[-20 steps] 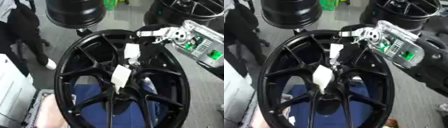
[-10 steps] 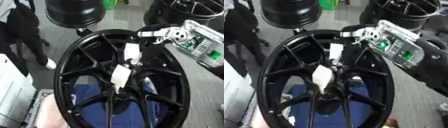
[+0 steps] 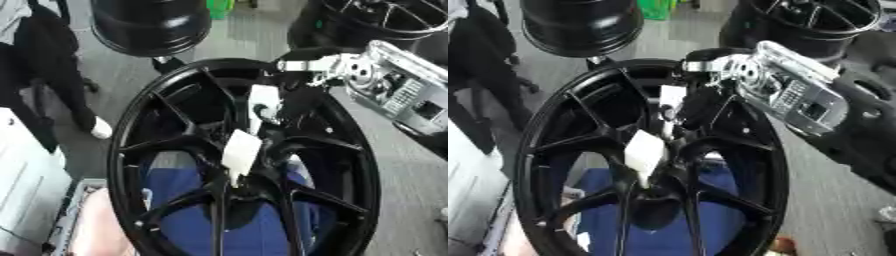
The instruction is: Pull the pin out of the wheel hub.
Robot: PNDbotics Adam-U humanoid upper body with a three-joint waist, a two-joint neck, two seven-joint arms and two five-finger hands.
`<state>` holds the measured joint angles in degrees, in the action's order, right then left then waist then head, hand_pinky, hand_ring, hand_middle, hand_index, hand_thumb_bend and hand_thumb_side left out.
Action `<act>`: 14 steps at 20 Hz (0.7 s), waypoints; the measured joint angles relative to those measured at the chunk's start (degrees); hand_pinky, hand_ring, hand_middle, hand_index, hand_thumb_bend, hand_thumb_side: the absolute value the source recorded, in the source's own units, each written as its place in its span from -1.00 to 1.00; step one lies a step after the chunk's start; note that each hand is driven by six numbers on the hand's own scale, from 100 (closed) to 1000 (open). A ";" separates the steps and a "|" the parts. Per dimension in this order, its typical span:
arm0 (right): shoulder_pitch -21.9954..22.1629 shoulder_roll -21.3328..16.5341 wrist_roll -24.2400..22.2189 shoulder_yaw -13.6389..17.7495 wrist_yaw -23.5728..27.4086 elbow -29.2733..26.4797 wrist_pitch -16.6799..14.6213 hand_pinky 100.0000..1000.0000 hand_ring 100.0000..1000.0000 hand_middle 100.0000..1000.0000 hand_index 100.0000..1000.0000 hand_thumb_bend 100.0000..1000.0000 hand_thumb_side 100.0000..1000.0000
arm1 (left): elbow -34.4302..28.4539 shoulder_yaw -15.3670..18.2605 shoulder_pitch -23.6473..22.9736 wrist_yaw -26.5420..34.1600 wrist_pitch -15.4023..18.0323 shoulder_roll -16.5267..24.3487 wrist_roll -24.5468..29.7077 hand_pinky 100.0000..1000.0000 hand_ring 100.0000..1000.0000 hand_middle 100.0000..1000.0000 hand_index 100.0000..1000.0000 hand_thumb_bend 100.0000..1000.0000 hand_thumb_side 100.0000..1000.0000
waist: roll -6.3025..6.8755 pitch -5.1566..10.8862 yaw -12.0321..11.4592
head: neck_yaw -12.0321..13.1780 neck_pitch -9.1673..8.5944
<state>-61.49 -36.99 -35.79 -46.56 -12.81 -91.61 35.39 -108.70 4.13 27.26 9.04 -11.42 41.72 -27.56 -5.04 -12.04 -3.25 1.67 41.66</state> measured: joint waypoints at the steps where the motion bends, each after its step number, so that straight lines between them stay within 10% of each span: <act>1: 0.00 0.00 0.00 -0.01 0.06 0.00 0.00 0.64 0.49 0.38 0.49 -0.76 -0.22 | 0.00 0.00 0.00 0.00 0.00 0.00 0.00 0.27 0.18 0.07 0.40 -0.10 0.03 | 0.00 0.00 -0.03 | -0.07 0.00; 14: 0.56 -0.25 0.09 0.35 -1.79 -0.43 0.09 0.49 0.25 0.08 0.25 -0.90 -0.09 | -0.02 0.00 -0.01 0.08 0.00 -0.03 0.02 0.28 0.18 0.07 0.40 -0.12 0.05 | -0.03 0.00 -0.20 | -0.18 -0.41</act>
<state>-60.93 -37.23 -35.70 -46.21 -14.60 -92.05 35.48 -108.72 4.14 27.26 9.12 -11.42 41.70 -27.55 -5.07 -12.04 -3.45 1.49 41.25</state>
